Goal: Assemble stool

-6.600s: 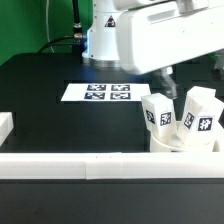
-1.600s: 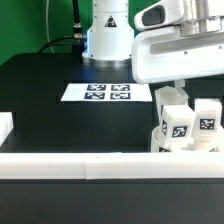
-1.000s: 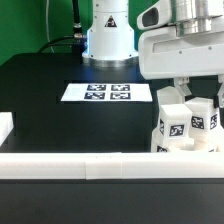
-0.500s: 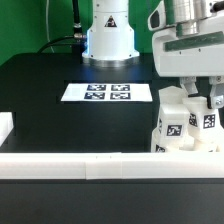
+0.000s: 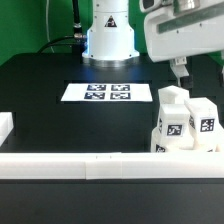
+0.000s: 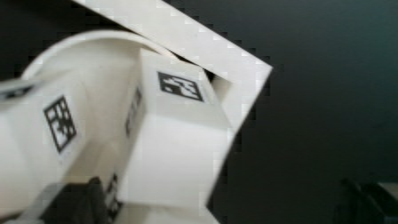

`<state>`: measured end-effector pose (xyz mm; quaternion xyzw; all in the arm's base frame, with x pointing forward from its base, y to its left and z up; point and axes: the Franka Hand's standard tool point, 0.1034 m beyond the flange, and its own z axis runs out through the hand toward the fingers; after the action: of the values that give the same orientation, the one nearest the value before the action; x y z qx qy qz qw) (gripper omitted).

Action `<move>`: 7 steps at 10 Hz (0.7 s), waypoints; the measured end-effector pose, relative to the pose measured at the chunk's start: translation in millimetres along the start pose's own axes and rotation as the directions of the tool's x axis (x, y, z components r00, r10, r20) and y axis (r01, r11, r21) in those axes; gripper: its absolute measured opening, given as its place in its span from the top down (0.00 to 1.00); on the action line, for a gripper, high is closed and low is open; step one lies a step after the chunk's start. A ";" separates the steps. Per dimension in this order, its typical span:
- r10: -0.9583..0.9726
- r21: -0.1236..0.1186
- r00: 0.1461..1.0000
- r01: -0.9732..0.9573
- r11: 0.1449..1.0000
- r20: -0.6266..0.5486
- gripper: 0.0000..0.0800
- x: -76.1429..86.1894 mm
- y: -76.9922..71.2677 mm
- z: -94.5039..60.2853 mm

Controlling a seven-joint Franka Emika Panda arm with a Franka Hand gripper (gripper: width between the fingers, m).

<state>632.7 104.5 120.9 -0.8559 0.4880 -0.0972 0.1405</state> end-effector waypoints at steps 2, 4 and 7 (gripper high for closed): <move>-0.068 -0.006 0.998 0.068 0.998 0.001 0.19 -1.2 2.8 4.3; -0.337 -0.027 0.941 0.337 0.941 0.019 0.19 -3.8 4.1 6.7; -0.681 -0.037 0.729 0.684 0.728 0.077 0.19 -4.2 1.2 5.9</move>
Offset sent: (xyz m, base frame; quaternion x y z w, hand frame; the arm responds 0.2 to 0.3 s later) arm 0.0026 0.0040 -0.0076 -0.0462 -0.0170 -0.3387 0.9396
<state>631.4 108.4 114.8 -0.9817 0.1382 -0.1019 0.0819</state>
